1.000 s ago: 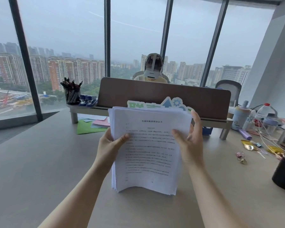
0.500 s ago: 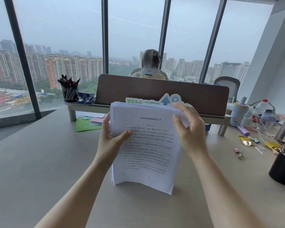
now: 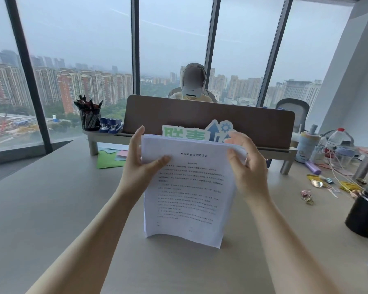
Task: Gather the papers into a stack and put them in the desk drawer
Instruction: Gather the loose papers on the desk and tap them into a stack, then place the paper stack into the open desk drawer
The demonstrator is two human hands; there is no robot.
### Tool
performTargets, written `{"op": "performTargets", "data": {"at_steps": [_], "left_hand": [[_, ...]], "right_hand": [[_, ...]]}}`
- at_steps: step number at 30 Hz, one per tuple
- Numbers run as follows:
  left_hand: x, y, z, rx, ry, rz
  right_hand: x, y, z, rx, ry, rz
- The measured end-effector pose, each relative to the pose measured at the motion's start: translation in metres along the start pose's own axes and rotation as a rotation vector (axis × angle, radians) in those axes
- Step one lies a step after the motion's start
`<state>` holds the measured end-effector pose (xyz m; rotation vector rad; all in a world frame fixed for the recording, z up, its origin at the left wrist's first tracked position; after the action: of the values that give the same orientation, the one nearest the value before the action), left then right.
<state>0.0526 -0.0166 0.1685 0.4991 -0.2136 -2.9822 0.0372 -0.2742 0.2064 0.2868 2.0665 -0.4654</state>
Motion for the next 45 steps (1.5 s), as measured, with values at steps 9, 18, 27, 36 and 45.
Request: {"op": "performTargets", "data": {"at_steps": [9,18,27,36,45], "left_hand": [[0.017,0.004,-0.058,0.065,-0.286,-0.025],[0.043,-0.016,-0.122,-0.088,-0.436,0.03],[0.052,-0.032,-0.136,-0.146,-0.469,0.133],[0.055,-0.097,-0.071,-0.23,-0.378,0.239],[0.117,-0.22,-0.024,-0.248,-0.467,0.473]], "right_hand": [[0.058,0.031,0.035,-0.401,0.499,0.057],[0.113,0.054,0.054,-0.546,0.741,-0.064],[0.127,0.06,0.056,-0.236,0.698,-0.222],[0.098,0.11,0.003,-0.235,0.518,-0.336],[0.128,0.2,-0.08,-0.465,0.504,-0.502]]}}
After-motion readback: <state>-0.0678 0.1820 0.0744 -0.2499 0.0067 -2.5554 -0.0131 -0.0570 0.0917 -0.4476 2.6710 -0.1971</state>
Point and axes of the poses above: each hand's wrist, its own x-axis away from the middle knuckle, its own y-axis out of the palm, z = x × y, the point moved 5 cm from there along -x, towards the middle knuckle, and after that the axes turned 11 degrees about -y, right-handed, at the moved point
